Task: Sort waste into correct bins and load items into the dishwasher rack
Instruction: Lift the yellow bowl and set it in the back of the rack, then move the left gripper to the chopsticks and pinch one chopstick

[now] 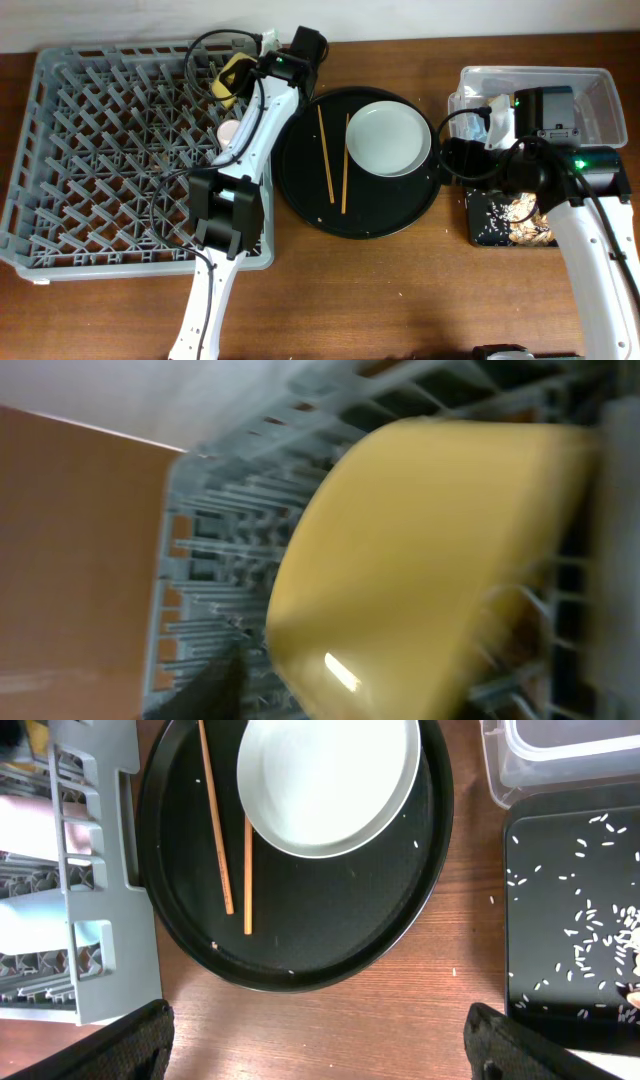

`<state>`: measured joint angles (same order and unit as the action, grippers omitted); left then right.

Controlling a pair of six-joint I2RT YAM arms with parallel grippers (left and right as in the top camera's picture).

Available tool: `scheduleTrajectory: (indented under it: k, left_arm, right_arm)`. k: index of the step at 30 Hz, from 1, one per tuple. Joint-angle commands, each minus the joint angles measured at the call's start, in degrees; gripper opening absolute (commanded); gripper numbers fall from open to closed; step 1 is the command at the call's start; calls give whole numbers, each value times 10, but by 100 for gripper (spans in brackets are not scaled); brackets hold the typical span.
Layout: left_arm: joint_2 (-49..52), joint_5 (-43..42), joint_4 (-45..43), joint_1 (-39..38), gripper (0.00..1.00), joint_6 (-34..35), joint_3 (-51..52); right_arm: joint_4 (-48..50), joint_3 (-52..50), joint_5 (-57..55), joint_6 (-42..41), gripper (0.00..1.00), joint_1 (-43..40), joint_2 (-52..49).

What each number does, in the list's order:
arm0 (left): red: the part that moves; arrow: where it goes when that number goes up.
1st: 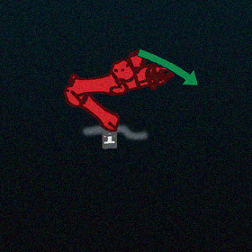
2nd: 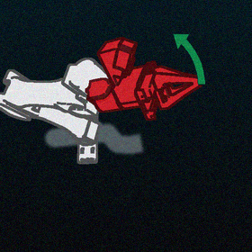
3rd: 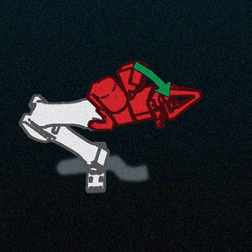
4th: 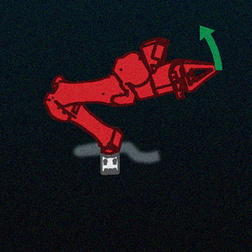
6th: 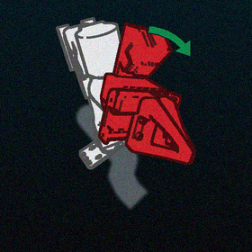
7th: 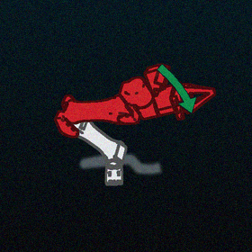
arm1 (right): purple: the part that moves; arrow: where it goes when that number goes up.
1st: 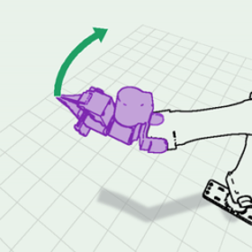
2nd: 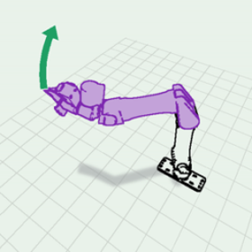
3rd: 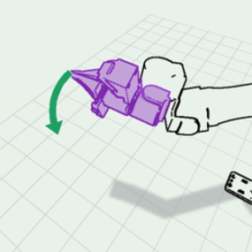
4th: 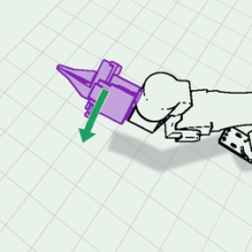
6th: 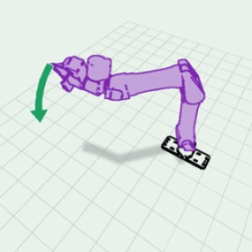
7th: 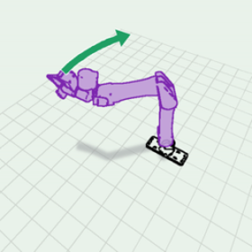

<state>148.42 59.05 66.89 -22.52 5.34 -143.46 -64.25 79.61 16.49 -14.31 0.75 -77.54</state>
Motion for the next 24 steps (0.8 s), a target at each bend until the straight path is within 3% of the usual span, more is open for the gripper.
scheduleTrajectory:
  k: [1, 4, 12, 17, 21, 24]
  left_arm:
    - [7, -80, 12, -7, 59, -3, 0]
    - [0, -148, 22, -7, 65, -3, -2]
    - [-34, -194, 22, -7, 78, -3, -44]
    - [-87, -284, 30, -7, 96, -3, -91]
    - [-137, -405, 57, -7, 96, -11, -93]
    - [-175, -553, 101, -7, 96, -24, -93]
  right_arm:
    - [2, 8, -7, 6, 93, 2, -1]
    - [1, 8, -7, 6, 93, 2, -1]
    - [2, 8, -7, 6, 93, 2, -1]
    - [1, 8, -7, 6, 94, 2, -1]
    - [2, 8, -7, 6, 98, 2, -1]
    - [2, 8, -7, 6, 98, 2, -1]
